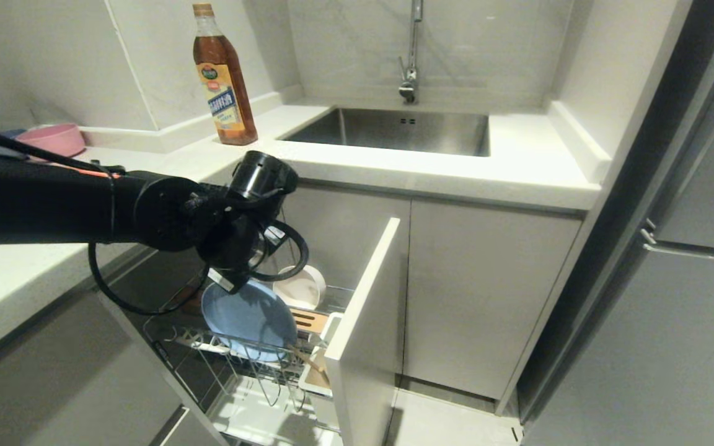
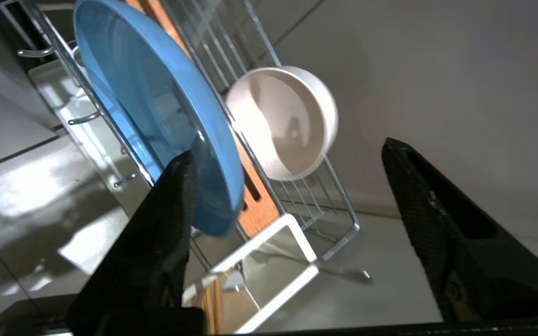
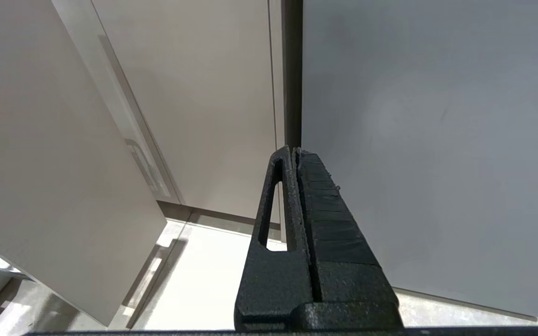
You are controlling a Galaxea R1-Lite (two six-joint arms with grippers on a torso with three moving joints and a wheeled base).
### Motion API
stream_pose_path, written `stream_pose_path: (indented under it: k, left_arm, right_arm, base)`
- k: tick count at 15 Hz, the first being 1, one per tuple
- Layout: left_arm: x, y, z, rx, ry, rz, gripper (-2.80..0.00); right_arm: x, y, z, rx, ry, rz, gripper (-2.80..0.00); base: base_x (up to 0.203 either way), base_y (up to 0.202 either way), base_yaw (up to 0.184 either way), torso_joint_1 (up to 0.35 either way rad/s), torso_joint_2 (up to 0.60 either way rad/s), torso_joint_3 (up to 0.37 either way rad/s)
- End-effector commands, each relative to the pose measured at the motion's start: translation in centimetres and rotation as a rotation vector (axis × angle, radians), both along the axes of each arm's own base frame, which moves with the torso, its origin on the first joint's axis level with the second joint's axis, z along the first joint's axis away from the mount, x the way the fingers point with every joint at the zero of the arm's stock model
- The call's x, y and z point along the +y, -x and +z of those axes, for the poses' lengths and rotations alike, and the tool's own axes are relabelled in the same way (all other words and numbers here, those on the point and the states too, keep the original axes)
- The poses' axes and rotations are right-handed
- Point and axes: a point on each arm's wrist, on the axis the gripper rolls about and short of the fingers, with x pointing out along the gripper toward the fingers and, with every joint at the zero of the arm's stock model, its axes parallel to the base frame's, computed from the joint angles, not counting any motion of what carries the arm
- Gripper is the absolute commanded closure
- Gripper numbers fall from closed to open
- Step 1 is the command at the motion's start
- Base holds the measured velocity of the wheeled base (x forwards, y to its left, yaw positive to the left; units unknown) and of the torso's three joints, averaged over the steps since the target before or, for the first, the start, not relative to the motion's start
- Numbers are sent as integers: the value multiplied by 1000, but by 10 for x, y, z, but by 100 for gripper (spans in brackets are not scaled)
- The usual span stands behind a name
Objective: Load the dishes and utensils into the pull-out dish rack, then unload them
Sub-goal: Take the plate out of the cupboard
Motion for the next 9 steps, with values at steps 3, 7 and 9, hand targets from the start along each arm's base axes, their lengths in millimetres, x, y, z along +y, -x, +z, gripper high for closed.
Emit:
stream_pose_path:
  k: [3,7,9]
  left_arm:
    - [4,-20,-28,80,10,15,-280]
    - [6,-33,-45,112,9,36,-280]
    - [6,-36,-48,117,7,41,-280]
  right_arm:
    - [0,0,0,0,-1,0,0]
    - [0,0,0,0,-1,0,0]
    - [0,0,0,0,1,0,0]
  base:
    - [0,0,0,0,0,0]
    - [0,0,0,0,0,0]
    - [0,0,0,0,0,0]
